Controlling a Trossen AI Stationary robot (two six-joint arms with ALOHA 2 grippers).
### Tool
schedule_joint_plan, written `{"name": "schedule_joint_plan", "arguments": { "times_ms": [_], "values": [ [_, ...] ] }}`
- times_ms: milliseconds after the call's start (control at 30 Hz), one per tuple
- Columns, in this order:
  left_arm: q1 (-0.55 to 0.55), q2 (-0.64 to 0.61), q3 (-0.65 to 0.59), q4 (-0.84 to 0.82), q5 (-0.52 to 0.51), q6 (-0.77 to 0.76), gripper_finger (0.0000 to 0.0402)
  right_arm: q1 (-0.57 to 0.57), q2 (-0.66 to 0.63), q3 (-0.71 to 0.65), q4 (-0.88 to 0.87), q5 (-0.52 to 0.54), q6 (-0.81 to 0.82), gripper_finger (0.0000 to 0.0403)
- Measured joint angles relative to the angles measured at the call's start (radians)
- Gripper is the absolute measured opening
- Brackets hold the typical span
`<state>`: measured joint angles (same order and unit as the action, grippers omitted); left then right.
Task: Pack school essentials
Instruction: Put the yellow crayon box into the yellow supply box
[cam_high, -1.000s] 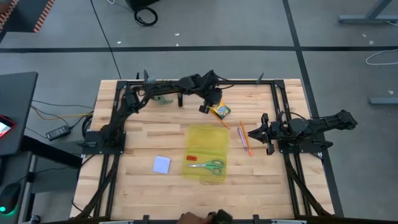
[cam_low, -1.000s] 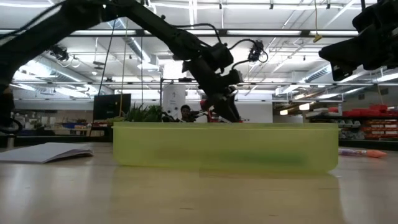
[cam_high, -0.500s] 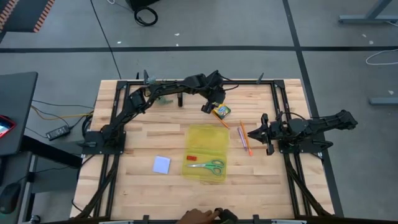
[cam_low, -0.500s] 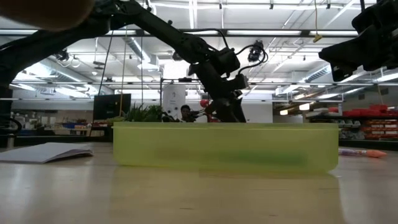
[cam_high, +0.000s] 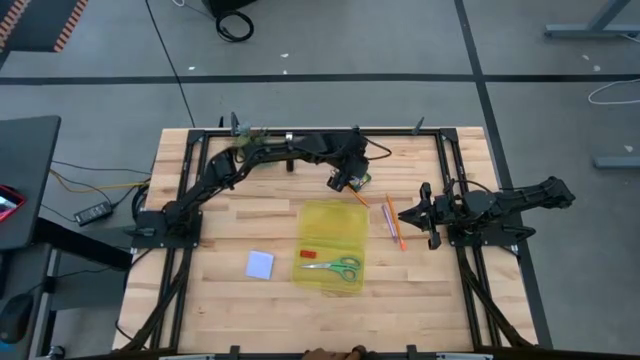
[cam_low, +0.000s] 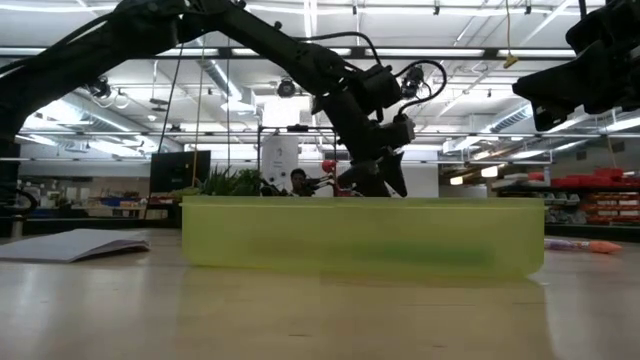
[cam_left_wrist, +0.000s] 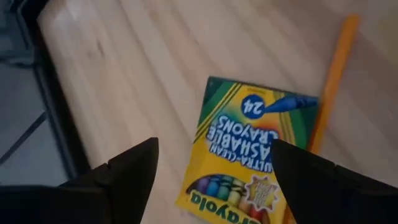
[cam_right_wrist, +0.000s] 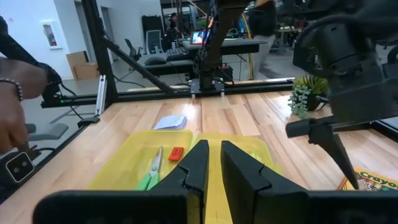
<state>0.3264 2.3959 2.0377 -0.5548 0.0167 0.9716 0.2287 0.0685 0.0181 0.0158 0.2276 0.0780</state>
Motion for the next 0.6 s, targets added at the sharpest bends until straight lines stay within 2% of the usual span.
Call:
{"name": "schedule_joint_plan", "arguments": {
  "times_ms": [133, 367, 600],
  "values": [
    [-0.026, 0.0, 0.002, -0.005, -0.087, -0.023, 0.0305, 0.0, 0.0, 0.0, 0.0, 0.0, 0.0, 0.0051],
    [-0.037, 0.0, 0.028, -0.124, -0.094, -0.096, 0.0292, 0.0, 0.0, 0.0, 0.0, 0.0, 0.0, 0.0051],
    [-0.046, 0.01, 0.023, -0.151, -0.121, -0.088, 0.0263, 0.0, 0.0, 0.0, 0.0, 0.0, 0.0, 0.0051]
  ]
}}
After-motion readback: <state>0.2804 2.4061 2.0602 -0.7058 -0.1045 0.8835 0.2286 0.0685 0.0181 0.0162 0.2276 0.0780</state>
